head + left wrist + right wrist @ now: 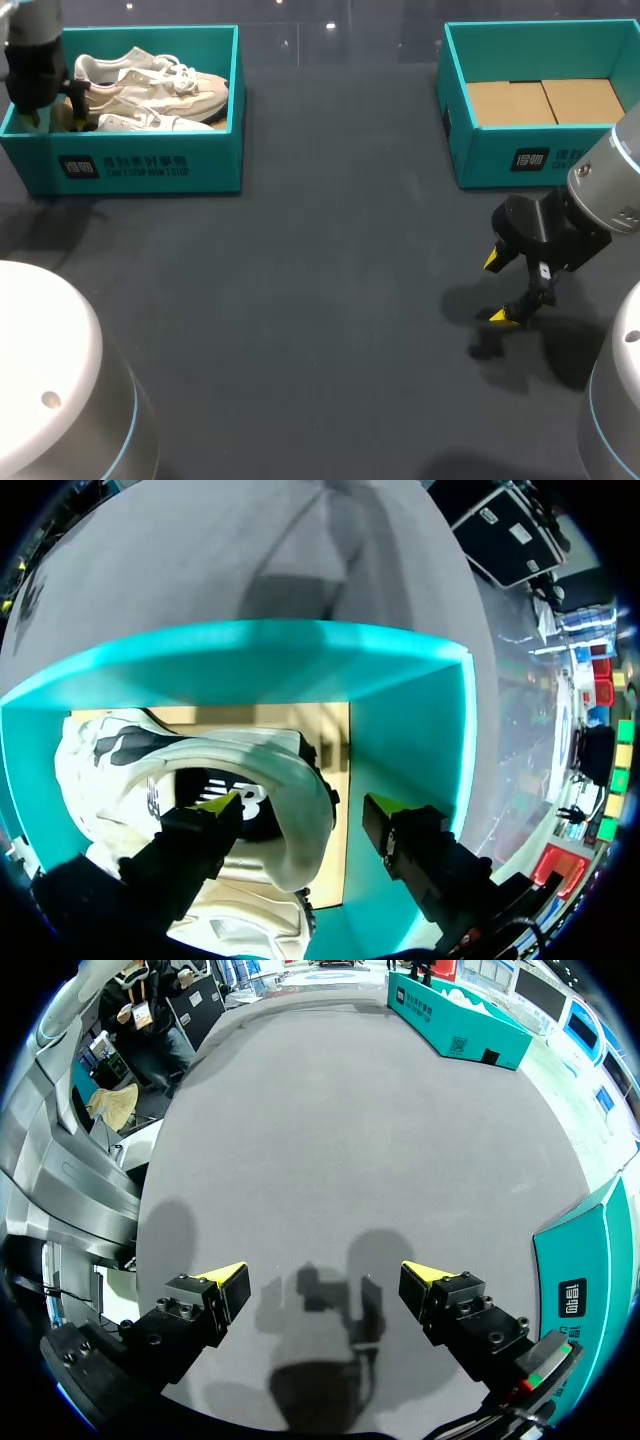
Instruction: Take the shoe out of the shoebox, open the shoe tongue, remove and reinsert the insole, then place the shoe into the shoebox
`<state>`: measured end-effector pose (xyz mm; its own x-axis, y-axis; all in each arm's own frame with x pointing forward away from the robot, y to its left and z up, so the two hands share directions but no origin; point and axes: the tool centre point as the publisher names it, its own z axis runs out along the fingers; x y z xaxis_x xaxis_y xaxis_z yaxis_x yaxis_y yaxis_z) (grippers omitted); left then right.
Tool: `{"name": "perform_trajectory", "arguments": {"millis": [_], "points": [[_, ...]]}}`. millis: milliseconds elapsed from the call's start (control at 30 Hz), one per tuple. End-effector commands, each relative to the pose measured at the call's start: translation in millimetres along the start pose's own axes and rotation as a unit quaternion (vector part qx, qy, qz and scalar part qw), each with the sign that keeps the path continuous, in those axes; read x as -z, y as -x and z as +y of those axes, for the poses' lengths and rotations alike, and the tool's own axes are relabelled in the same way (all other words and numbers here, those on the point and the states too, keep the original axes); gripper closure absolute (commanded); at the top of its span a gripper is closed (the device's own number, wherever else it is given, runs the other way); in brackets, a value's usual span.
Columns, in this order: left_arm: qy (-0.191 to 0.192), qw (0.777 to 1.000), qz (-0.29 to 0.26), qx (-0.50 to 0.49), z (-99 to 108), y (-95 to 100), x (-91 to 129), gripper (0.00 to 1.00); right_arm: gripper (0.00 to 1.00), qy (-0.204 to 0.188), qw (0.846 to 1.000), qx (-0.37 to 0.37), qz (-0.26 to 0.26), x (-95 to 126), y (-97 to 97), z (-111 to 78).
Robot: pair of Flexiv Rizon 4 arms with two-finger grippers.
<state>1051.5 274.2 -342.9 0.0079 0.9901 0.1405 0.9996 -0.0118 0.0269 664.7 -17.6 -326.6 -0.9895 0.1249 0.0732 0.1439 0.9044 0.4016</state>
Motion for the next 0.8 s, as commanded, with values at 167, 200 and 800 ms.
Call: {"name": "perform_trajectory", "arguments": {"millis": [167,200,800], "points": [[-0.006,1.000,0.003,0.008,1,2.8,-12,0.25,0.00,-0.001,1.000,0.000,-0.001,1,-2.0,-0.4],[-0.007,1.000,0.004,0.009,2,2.7,-13,0.26,0.00,-0.001,1.000,0.000,-0.001,1,-2.0,-0.4],[-0.017,0.999,0.000,0.027,2,-3.8,-29,0.27,0.00,-0.001,1.000,0.000,-0.001,1,-2.0,-0.4]]}}
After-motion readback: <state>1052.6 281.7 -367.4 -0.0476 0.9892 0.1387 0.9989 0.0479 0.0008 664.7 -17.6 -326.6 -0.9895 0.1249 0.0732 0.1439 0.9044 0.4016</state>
